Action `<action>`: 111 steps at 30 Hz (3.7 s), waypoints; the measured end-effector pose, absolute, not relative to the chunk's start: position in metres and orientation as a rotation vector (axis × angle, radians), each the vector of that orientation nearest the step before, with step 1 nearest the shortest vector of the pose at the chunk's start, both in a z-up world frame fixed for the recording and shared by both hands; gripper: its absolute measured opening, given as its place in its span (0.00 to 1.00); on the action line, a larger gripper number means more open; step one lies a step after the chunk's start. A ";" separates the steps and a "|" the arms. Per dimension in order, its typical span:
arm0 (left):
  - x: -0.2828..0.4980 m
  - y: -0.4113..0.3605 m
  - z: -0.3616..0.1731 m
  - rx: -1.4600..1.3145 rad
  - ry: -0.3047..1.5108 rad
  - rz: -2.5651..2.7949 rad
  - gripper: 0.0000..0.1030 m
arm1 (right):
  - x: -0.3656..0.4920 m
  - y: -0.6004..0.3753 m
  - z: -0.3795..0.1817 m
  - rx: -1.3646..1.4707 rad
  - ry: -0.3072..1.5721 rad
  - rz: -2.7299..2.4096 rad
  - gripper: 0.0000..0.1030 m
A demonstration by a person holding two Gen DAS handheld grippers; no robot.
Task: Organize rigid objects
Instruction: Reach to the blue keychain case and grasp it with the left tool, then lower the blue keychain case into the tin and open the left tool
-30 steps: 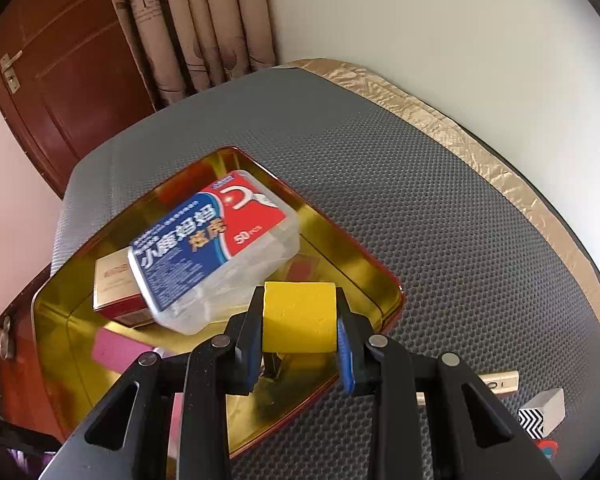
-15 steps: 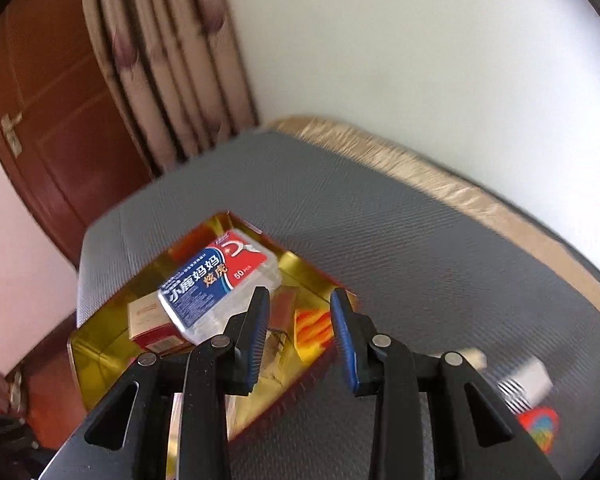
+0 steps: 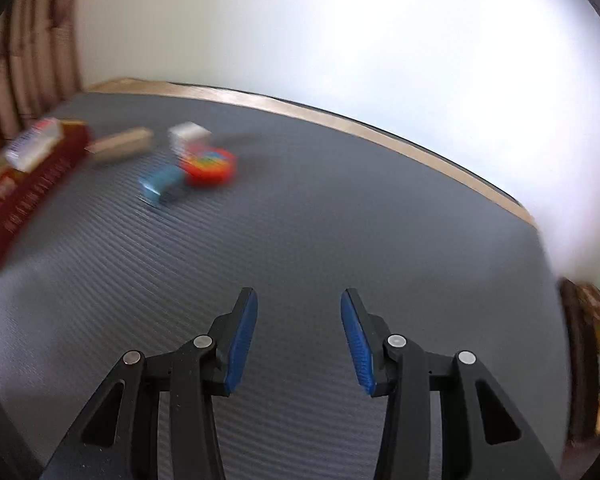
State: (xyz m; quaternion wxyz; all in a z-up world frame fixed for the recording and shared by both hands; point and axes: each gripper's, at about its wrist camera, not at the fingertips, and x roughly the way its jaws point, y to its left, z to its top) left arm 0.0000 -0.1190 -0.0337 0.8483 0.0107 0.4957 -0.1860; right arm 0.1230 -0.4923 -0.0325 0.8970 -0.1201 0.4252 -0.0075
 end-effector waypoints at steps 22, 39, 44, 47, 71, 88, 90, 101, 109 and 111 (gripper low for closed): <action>0.208 -0.274 -0.036 0.241 1.057 -0.563 0.62 | 0.094 -0.552 -0.036 -0.002 0.800 -0.026 0.63; 0.261 -0.283 -0.082 0.260 1.137 -0.547 0.62 | 0.093 -0.556 -0.035 0.030 0.814 0.038 0.63; 0.263 -0.289 -0.090 0.261 1.140 -0.551 0.62 | 0.093 -0.555 -0.035 0.030 0.820 0.039 0.64; 0.264 -0.293 -0.095 0.247 1.151 -0.565 0.62 | 0.094 -0.555 -0.036 0.031 0.824 0.041 0.64; 0.132 -0.208 -0.012 0.222 0.982 -0.456 0.21 | 0.104 -0.551 -0.040 0.021 0.844 0.020 0.64; 0.129 -0.010 -0.057 0.237 1.079 -0.089 0.21 | 0.114 -0.539 -0.049 -0.055 0.894 -0.022 0.64; 0.130 -0.010 -0.060 0.232 1.084 -0.089 0.21 | 0.115 -0.537 -0.050 -0.063 0.901 -0.022 0.64; 0.131 -0.001 -0.071 0.234 1.081 -0.058 0.23 | 0.116 -0.533 -0.052 -0.069 0.904 -0.025 0.64; 0.119 -0.001 -0.046 0.183 1.031 -0.044 0.30 | 0.116 -0.533 -0.052 -0.069 0.903 -0.025 0.64; 0.108 -0.005 -0.030 0.124 0.993 -0.071 0.31 | 0.116 -0.533 -0.052 -0.069 0.904 -0.025 0.64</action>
